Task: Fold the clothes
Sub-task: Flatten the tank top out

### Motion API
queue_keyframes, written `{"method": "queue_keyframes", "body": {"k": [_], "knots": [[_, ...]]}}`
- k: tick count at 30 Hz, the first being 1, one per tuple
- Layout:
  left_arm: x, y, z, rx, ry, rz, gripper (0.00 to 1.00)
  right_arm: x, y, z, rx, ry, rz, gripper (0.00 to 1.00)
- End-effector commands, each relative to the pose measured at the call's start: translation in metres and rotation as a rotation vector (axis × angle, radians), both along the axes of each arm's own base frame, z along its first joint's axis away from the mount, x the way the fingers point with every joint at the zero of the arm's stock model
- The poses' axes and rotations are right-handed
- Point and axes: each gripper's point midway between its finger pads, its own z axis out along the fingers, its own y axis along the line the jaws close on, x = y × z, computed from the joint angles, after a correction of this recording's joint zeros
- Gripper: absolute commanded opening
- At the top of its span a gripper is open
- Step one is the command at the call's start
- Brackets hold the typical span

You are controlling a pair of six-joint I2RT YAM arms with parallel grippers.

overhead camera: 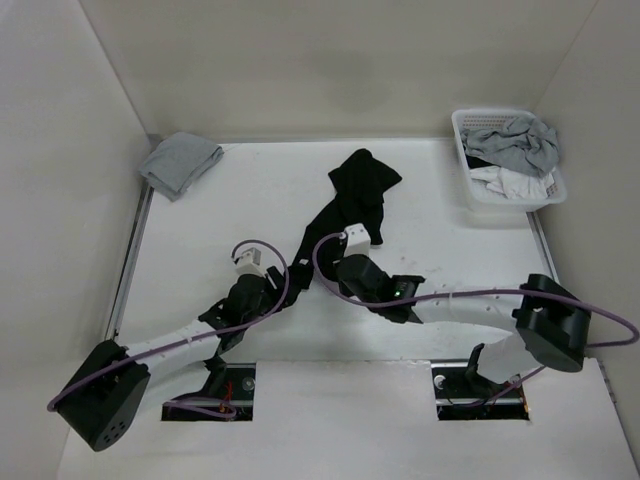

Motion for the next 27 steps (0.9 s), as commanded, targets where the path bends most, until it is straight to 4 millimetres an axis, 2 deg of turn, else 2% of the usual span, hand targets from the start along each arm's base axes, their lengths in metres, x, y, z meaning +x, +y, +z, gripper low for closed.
{"method": "queue_keyframes", "body": {"k": [1,4,11,14,15,16,17,19,20,21,22,23,24,25,26,27], "knots": [[0.013,-0.008,0.008,0.043,-0.050,0.000,0.52,0.011,-0.012,0.036,0.107,-0.067,-0.090,0.00],[0.018,-0.012,0.004,0.066,-0.050,0.008,0.52,0.011,-0.014,0.040,0.124,-0.072,-0.091,0.00],[0.040,-0.005,-0.005,0.113,-0.064,0.107,0.50,0.008,-0.018,0.042,0.140,-0.070,-0.091,0.00],[0.045,-0.007,-0.009,0.138,-0.049,0.117,0.33,0.007,-0.019,0.050,0.162,-0.078,-0.090,0.00],[0.048,-0.007,-0.007,0.133,-0.052,0.121,0.20,0.007,-0.020,0.056,0.175,-0.085,-0.093,0.00],[0.049,-0.008,0.001,0.121,-0.067,0.123,0.12,0.007,-0.022,0.062,0.184,-0.095,-0.097,0.00],[0.052,-0.010,0.014,0.106,-0.093,0.123,0.08,0.007,-0.025,0.074,0.201,-0.114,-0.100,0.00],[0.058,-0.008,0.053,0.092,-0.167,0.133,0.04,0.006,-0.034,0.104,0.242,-0.158,-0.108,0.00],[0.061,-0.003,0.092,0.097,-0.239,0.150,0.03,0.006,-0.040,0.124,0.262,-0.189,-0.113,0.00],[0.063,0.004,0.118,0.105,-0.285,0.175,0.03,0.004,-0.048,0.143,0.278,-0.219,-0.119,0.00],[0.063,0.013,0.156,0.114,-0.356,0.205,0.03,0.003,-0.058,0.167,0.295,-0.256,-0.127,0.00],[0.061,0.023,0.202,0.119,-0.442,0.235,0.03,0.000,-0.068,0.192,0.312,-0.292,-0.134,0.00],[0.058,0.031,0.234,0.121,-0.500,0.261,0.03,-0.006,-0.084,0.229,0.332,-0.345,-0.140,0.00],[0.051,0.040,0.276,0.117,-0.574,0.285,0.03,-0.012,-0.095,0.258,0.349,-0.384,-0.142,0.00],[0.045,0.045,0.309,0.105,-0.628,0.301,0.03,-0.017,-0.102,0.279,0.359,-0.413,-0.139,0.00],[0.042,0.047,0.320,0.100,-0.646,0.303,0.03,-0.020,-0.107,0.291,0.368,-0.429,-0.139,0.00]]}}
